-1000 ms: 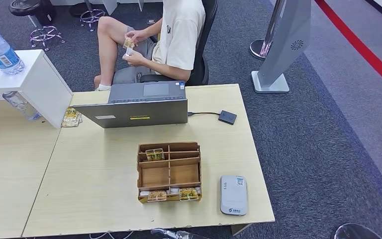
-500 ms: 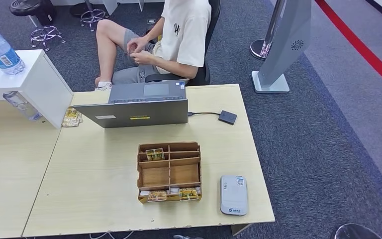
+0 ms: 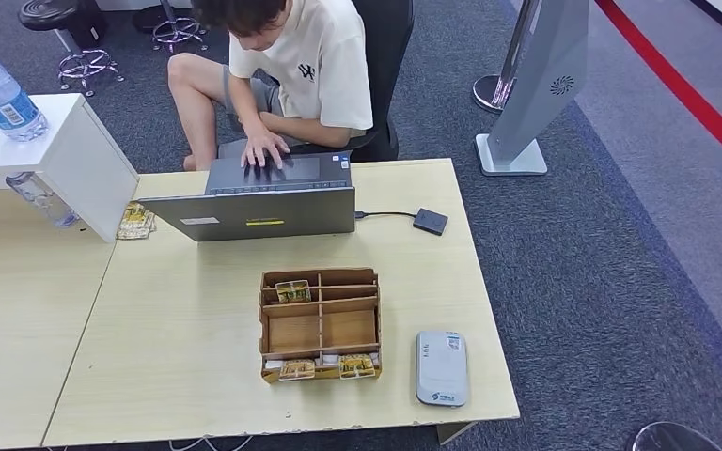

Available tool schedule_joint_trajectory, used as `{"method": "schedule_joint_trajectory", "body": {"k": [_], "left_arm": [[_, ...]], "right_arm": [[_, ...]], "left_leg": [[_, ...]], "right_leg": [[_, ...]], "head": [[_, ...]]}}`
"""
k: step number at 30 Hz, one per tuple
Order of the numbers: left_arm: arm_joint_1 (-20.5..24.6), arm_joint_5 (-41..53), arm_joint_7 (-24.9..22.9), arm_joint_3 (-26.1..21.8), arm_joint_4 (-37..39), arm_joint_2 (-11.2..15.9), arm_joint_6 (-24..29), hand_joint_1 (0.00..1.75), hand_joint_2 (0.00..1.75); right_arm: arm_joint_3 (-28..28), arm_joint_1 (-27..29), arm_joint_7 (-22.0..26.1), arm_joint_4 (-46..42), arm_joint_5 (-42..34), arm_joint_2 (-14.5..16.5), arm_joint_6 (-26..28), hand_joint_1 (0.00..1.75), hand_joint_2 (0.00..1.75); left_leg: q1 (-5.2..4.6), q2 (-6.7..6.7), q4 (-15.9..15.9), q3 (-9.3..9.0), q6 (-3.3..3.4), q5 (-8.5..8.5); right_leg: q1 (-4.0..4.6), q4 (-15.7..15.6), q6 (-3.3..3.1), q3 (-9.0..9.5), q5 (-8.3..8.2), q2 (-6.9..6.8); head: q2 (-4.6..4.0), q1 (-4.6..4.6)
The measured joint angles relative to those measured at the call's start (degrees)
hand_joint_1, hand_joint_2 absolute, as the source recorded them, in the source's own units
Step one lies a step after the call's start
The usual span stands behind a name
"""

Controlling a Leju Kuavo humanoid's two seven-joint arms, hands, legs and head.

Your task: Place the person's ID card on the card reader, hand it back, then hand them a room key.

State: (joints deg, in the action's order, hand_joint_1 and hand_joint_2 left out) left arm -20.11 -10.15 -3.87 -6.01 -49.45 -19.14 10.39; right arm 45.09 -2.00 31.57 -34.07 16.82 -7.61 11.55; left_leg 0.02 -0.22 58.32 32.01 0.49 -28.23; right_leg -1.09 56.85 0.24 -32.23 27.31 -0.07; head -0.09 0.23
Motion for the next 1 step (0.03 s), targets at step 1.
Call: {"method": "schedule_joint_trajectory", "body": {"k": [1], "left_arm": [[0.2,-0.2,0.3,0.0,0.2,0.0,0.0,0.0,0.0]], "right_arm": [[0.0,-0.1,-0.1,0.6,-0.2,0.0,0.1,0.0,0.0]], "left_leg": [[0.0,0.0,0.0,0.0,0.0,0.0]], "right_leg": [[0.0,0.0,0.0,0.0,0.0,0.0]], "head": [[0.0,0.0]]}}
